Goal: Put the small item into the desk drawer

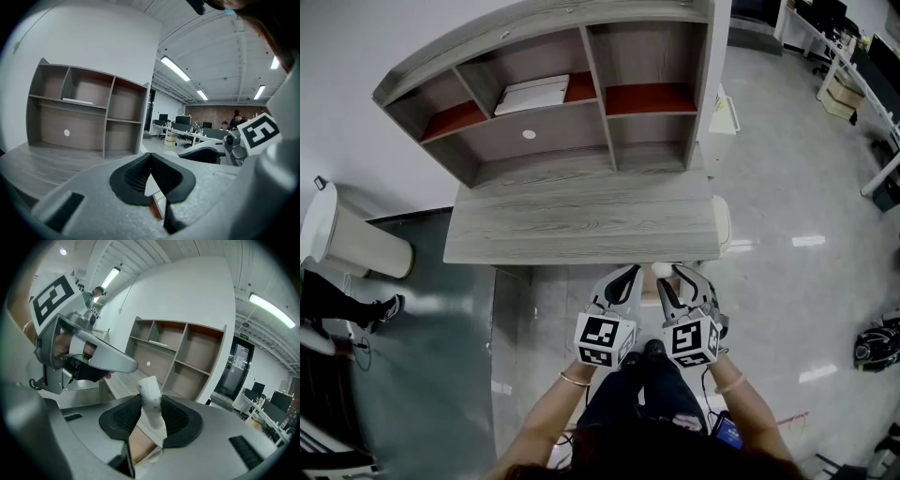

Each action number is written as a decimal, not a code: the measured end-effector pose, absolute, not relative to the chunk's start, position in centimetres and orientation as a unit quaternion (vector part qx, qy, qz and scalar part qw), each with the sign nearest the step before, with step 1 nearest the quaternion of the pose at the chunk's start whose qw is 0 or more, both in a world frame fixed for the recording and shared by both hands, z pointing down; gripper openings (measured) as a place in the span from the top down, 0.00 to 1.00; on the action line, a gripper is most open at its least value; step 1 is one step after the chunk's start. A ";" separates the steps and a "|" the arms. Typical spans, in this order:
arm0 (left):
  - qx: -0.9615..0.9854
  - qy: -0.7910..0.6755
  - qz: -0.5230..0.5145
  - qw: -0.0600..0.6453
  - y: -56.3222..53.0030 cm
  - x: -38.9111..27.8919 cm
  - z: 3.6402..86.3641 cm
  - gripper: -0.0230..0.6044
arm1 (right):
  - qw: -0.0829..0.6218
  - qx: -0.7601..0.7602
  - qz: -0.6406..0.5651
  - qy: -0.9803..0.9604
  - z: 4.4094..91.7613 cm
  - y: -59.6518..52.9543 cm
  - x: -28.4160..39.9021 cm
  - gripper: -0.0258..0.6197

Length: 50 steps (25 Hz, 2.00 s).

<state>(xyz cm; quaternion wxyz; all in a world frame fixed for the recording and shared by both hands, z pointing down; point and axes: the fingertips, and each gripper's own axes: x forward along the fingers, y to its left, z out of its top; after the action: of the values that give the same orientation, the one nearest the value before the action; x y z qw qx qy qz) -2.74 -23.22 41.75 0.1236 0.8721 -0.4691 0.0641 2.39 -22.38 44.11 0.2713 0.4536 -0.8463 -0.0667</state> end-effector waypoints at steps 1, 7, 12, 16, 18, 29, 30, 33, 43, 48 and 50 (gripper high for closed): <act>0.872 -0.469 0.065 0.126 -23.3 -2.7 42.1 0.94 | 0.275 0.450 -0.067 -0.847 44.5 -22.5 2.4 0.76; 0.874 -0.462 0.072 0.131 -23.6 -2.4 44.1 0.94 | 0.297 0.425 -0.073 -0.852 46.9 -22.9 2.1 0.76; 0.870 -0.467 0.075 0.141 -23.5 -2.5 45.8 0.94 | 0.310 0.414 -0.073 -0.852 48.8 -23.1 2.2 0.76; 0.864 -0.475 0.072 0.153 -23.5 -2.9 47.1 0.94 | 0.323 0.408 -0.073 -0.851 50.7 -23.2 2.5 0.76; 0.862 -0.476 0.073 0.158 -23.5 -3.0 47.7 0.94 | 0.328 0.405 -0.072 -0.850 51.5 -23.3 2.6 0.76; 0.861 -0.468 0.085 0.180 -23.4 -2.4 52.4 0.94 | 0.354 0.385 -0.079 -0.848 56.1 -24.2 2.8 0.76; 0.861 -0.466 0.088 0.181 -23.3 -2.4 52.9 0.94 | 0.357 0.383 -0.079 -0.848 56.6 -24.2 2.7 0.76; 0.862 -0.462 0.096 0.187 -23.2 -2.3 54.3 0.94 | 0.364 0.380 -0.078 -0.847 57.9 -24.4 2.8 0.76; 0.862 -0.454 0.096 0.204 -23.5 -2.2 57.8 0.94 | 0.392 0.366 -0.076 -0.841 62.5 -24.8 3.0 0.76; 0.861 -0.453 0.102 0.210 -23.6 -2.2 59.4 0.94 | 0.407 0.351 -0.080 -0.839 64.7 -24.7 2.8 0.76; 0.861 -0.452 0.104 0.210 -23.7 -2.2 59.9 0.94 | 0.412 0.348 -0.080 -0.838 65.5 -24.8 2.8 0.76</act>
<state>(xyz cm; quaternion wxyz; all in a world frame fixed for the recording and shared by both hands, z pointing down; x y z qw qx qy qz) -2.17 -23.68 59.90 0.2103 0.8605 -0.4523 0.1036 2.83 -24.78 65.49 0.4120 0.3484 -0.8381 -0.0798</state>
